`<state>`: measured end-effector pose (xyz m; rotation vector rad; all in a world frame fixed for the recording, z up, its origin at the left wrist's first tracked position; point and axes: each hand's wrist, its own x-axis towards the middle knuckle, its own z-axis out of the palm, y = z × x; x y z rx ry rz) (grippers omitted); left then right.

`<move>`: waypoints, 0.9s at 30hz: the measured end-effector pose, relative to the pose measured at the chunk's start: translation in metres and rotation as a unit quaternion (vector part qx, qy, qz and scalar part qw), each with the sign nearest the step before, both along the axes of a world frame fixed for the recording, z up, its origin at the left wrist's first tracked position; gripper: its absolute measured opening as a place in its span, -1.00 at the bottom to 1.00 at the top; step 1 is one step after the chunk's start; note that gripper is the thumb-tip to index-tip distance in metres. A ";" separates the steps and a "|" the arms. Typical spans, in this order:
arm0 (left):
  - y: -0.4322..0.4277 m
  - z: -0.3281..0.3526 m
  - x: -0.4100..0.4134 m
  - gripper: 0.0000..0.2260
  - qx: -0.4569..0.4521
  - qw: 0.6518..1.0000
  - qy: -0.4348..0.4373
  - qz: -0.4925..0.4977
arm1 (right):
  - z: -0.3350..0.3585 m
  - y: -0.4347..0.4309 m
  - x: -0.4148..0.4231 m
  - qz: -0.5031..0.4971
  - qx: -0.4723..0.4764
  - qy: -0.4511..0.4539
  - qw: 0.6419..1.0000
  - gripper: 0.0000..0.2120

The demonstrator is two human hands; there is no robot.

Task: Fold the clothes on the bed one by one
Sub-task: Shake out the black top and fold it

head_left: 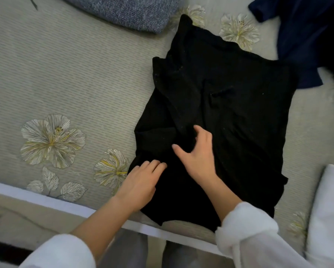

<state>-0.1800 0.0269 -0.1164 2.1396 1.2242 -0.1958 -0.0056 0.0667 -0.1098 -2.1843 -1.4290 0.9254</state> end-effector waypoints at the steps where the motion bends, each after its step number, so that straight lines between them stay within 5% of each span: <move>1: 0.000 -0.001 -0.003 -0.41 0.001 1.000 0.021 0.006 | -0.004 0.011 -0.009 0.035 0.000 -0.049 0.998 -0.25; 4: -0.001 -0.005 -0.012 -0.29 -0.023 0.997 0.052 0.048 | -0.012 0.047 -0.023 0.086 -0.060 -0.152 0.983 -0.48; 7: -0.002 -0.008 -0.018 -0.18 -0.027 0.995 0.066 0.066 | 0.000 0.088 -0.028 -0.150 -0.050 0.098 0.983 -0.78; 10: -0.001 -0.008 -0.019 -0.10 -0.036 0.994 0.056 0.088 | 0.027 0.109 -0.007 -0.348 0.023 0.360 0.865 -0.85; 13: 0.000 -0.008 -0.019 -0.11 -0.031 0.996 0.055 0.066 | 0.047 0.093 0.041 -0.455 0.062 0.462 0.758 -0.86; 14: -0.001 -0.008 -0.018 -0.12 -0.029 0.996 0.057 0.057 | 0.048 0.082 0.054 -0.462 0.041 0.430 0.774 -0.86; 17: -0.004 -0.011 -0.013 -0.13 -0.018 0.997 0.064 0.029 | 0.034 0.056 0.053 -0.323 -0.057 0.249 0.911 -0.84; 19: -0.003 -0.013 -0.009 -0.13 -0.021 0.997 0.067 0.023 | 0.020 0.051 0.029 -0.175 -0.061 0.180 0.966 -0.59; 22: 0.003 -0.016 -0.005 -0.12 -0.042 0.996 0.079 0.010 | 0.006 0.064 -0.008 0.027 -0.016 0.008 0.999 -0.28; 24: 0.007 -0.017 -0.004 -0.11 -0.055 0.994 0.097 -0.008 | 0.005 0.081 -0.023 0.077 -0.035 -0.071 0.994 -0.45; 26: 0.010 -0.017 -0.001 -0.11 -0.066 0.991 0.117 -0.017 | 0.009 0.103 -0.026 -0.081 -0.083 0.074 0.991 -0.80; 27: 0.012 -0.016 0.000 -0.08 -0.071 0.990 0.124 -0.011 | 0.015 0.115 -0.021 -0.202 -0.108 0.218 0.949 -0.85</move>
